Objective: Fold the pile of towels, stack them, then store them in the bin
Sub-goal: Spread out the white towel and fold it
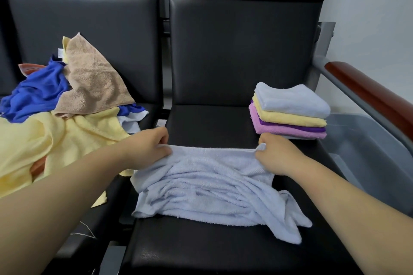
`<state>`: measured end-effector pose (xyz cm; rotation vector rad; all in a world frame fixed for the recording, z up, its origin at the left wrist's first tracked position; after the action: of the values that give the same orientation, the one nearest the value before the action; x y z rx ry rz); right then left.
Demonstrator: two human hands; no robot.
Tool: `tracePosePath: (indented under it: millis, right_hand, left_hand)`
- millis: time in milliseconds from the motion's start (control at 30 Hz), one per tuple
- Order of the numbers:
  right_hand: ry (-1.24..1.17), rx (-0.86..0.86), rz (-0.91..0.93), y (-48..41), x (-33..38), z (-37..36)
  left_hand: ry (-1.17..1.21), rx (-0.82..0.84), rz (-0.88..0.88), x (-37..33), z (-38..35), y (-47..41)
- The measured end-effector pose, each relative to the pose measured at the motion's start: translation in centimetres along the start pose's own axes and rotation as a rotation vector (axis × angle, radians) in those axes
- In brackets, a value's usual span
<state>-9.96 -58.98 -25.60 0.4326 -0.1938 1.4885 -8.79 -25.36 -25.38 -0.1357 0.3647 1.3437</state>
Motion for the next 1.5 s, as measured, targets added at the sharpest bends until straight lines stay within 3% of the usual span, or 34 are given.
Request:
tracePosePath:
  millis: [200,533,1067,1367,1500]
  right_hand:
    - [-0.058,0.027,0.032,0.4,0.1,0.1]
    - [0.017,0.024,0.097,0.6,-0.4,-0.1]
    - [-0.036,-0.124,0.006,0.3,-0.9,-0.4]
    - [-0.103,-0.235,-0.044,0.5,-0.9,0.1]
    - [-0.209,-0.172,-0.161,0.9,-0.3,0.1]
  left_hand:
    - [-0.041,-0.093,-0.002,1.0,1.0,0.1]
    - [-0.036,-0.079,0.012,1.1,1.0,0.8]
    - [0.029,0.004,0.018,1.8,0.7,0.3]
    - [-0.081,-0.146,0.103,3.4,1.4,0.7]
    - [-0.05,-0.208,0.189,3.5,2.1,1.5]
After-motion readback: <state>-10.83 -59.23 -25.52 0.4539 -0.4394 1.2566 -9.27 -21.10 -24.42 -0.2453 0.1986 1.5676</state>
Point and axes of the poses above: each hand's wrist, its own y-axis away from the middle knuckle, its own z-axis out of the back of the hand, x = y × z, the point moved 1 cm from there along -y, towards the middle knuckle, and after that the axes turned 1 degree about x, right-handed, at the moved point
